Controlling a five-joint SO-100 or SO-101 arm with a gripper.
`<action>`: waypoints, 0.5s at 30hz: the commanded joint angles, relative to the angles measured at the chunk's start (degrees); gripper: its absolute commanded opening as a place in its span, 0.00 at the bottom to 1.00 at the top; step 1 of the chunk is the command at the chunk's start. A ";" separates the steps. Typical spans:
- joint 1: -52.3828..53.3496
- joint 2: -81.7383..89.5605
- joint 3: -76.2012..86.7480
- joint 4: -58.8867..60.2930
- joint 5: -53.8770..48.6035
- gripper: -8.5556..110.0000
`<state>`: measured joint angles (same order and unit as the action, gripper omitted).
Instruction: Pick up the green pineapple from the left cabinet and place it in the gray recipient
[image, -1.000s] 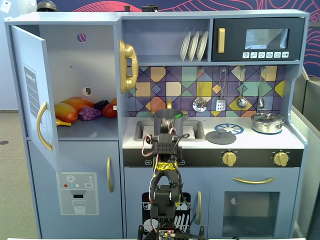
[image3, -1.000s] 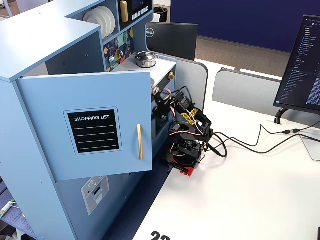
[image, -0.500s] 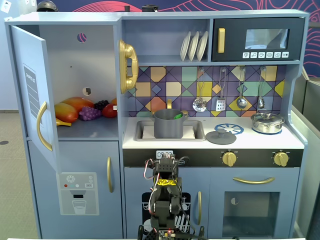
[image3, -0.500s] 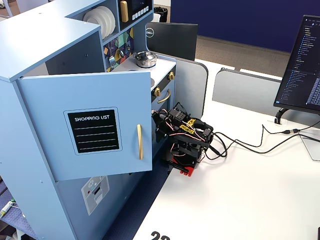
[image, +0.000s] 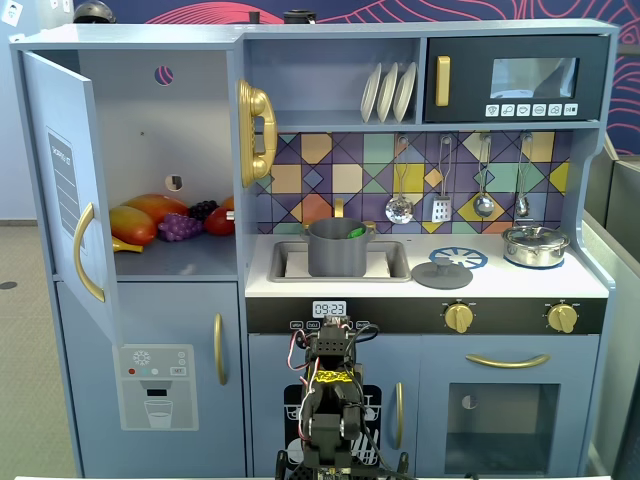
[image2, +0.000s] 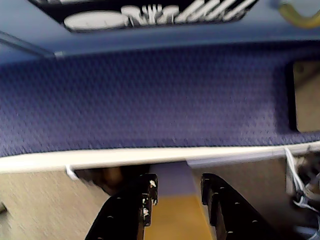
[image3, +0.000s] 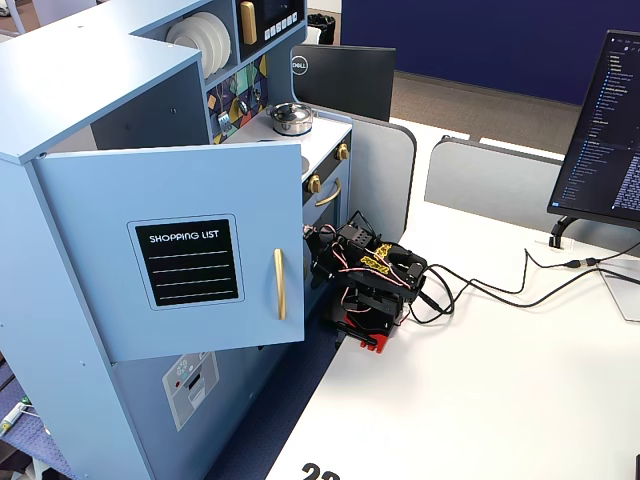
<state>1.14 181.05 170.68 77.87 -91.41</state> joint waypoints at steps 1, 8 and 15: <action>-1.05 1.05 1.32 9.76 3.43 0.09; 0.00 1.05 1.32 9.84 3.43 0.11; 0.00 1.05 1.32 9.84 3.43 0.11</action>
<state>0.70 182.46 170.86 78.31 -90.00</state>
